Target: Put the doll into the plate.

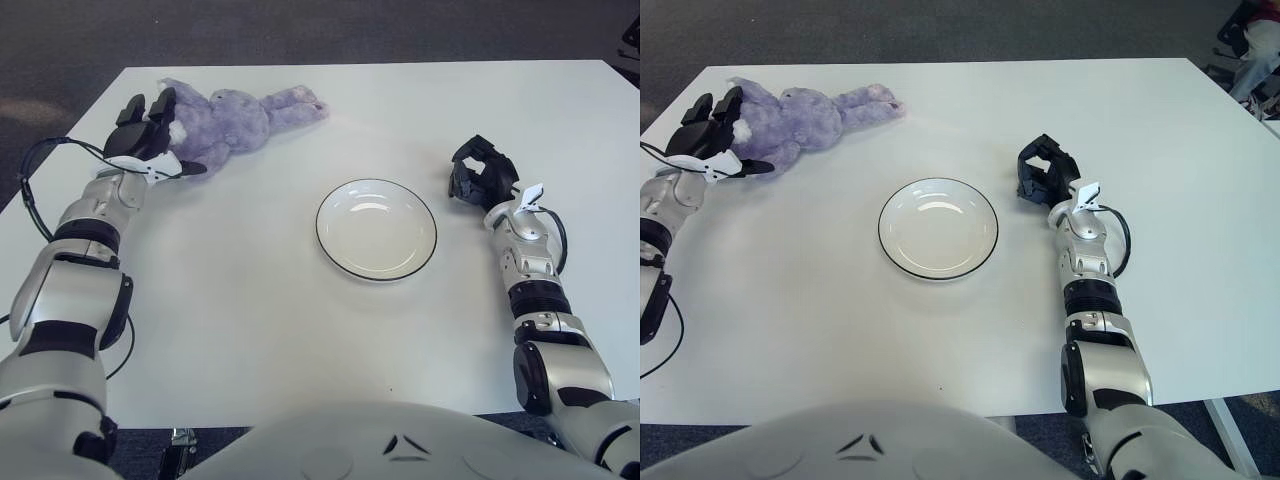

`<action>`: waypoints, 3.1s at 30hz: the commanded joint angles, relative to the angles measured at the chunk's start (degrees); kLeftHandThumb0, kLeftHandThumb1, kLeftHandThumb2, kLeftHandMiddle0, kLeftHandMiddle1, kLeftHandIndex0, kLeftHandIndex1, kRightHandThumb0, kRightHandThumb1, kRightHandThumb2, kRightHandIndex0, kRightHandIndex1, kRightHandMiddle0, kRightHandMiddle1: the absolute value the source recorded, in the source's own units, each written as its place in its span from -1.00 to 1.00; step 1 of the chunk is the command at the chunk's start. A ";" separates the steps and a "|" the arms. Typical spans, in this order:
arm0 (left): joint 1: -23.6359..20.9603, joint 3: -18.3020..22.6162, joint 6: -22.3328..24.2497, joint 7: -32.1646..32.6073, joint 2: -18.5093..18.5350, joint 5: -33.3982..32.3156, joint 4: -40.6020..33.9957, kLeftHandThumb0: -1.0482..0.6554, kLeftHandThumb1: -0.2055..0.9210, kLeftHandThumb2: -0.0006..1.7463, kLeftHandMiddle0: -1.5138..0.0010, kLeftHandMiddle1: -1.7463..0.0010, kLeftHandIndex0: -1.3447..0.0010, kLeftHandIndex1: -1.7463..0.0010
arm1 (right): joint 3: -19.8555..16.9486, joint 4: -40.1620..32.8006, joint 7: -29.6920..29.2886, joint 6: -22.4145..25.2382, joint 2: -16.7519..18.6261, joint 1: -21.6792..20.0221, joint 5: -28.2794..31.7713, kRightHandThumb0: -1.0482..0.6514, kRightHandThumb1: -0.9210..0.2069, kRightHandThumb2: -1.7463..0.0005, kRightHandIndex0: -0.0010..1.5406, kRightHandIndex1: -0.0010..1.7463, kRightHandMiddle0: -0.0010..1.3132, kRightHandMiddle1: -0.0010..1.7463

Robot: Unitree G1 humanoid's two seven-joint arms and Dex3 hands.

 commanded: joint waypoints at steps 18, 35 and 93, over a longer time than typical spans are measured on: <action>0.05 -1.40 4.58 -9.42 -2.50 -3.55 2.78 -0.76 0.61 -0.61 0.87 0.90 0.98 0.67 | 0.97 2.95 0.18 6.32 1.20 5.08 -0.54 -0.24 -0.40 -0.12 0.22 1.00 -0.38 1.00; 2.39 -6.03 7.64 3.72 -4.39 -0.16 3.13 0.25 -0.44 0.66 -0.08 -0.67 0.11 -0.99 | 0.86 2.35 0.12 6.73 0.84 5.46 -0.45 -0.24 -0.40 -0.12 0.22 1.00 -0.38 1.00; 2.51 -11.98 -3.57 34.25 -11.42 5.79 -13.23 0.23 -0.73 0.97 -0.18 -0.93 0.00 -1.00 | -7.11 -6.68 0.27 14.79 -8.43 3.18 3.51 -0.26 -0.28 -0.23 0.30 1.00 -0.30 1.00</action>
